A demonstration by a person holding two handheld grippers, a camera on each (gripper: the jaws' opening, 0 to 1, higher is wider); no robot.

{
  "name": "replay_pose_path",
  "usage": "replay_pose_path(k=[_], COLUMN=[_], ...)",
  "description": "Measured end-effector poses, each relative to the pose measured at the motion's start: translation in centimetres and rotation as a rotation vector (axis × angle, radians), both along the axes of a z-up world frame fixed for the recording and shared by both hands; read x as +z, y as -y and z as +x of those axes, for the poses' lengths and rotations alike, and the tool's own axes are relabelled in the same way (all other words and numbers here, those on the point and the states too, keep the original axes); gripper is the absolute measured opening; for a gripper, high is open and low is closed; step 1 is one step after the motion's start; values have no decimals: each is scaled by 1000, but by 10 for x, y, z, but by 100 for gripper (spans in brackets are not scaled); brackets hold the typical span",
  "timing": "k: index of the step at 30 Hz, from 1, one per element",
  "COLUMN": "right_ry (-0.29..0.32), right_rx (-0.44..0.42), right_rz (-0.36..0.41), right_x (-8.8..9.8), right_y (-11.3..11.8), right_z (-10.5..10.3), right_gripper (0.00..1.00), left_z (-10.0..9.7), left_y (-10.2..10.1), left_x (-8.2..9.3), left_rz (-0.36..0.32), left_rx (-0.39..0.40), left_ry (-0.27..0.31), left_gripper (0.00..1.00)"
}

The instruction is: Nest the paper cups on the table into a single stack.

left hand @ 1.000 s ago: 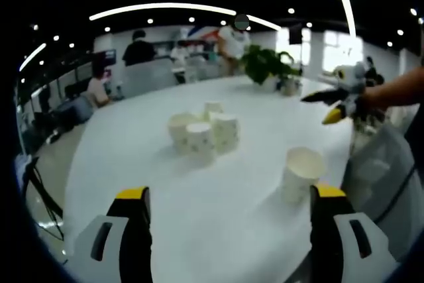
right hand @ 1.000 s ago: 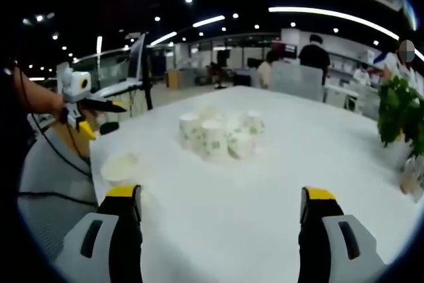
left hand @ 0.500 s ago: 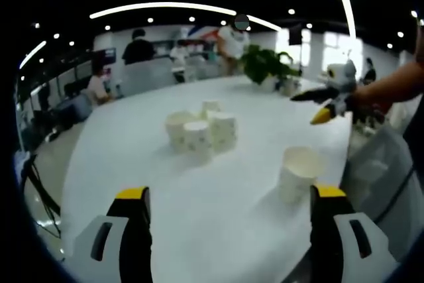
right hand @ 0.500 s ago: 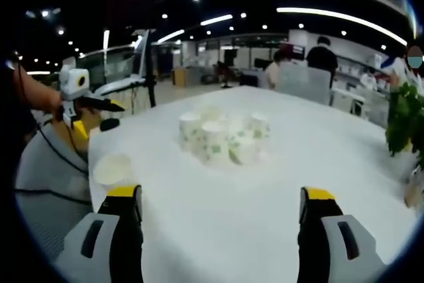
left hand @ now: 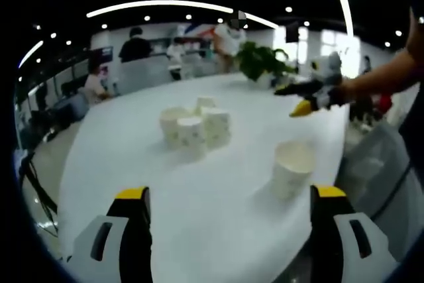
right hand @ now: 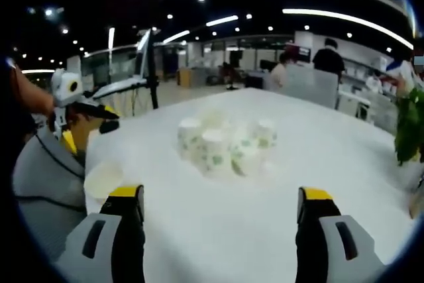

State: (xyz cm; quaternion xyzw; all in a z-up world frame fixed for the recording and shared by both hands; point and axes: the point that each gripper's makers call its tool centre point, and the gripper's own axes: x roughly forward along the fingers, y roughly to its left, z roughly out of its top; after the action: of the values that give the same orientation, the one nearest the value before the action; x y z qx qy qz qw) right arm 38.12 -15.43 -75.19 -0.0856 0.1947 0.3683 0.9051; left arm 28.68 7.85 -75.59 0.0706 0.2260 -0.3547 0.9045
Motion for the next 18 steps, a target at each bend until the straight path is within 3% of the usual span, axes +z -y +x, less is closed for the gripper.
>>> replay_pose_path(k=[18], right_ry=[14], right_rx=[33], right_rz=[26], right_x=[5], right_y=[-29], right_z=[25], right_gripper=[90], left_z=[-1], left_y=[-3], left_x=[-2], left_rz=[13], left_rx=[-7], left_ry=[-8], left_gripper=[98])
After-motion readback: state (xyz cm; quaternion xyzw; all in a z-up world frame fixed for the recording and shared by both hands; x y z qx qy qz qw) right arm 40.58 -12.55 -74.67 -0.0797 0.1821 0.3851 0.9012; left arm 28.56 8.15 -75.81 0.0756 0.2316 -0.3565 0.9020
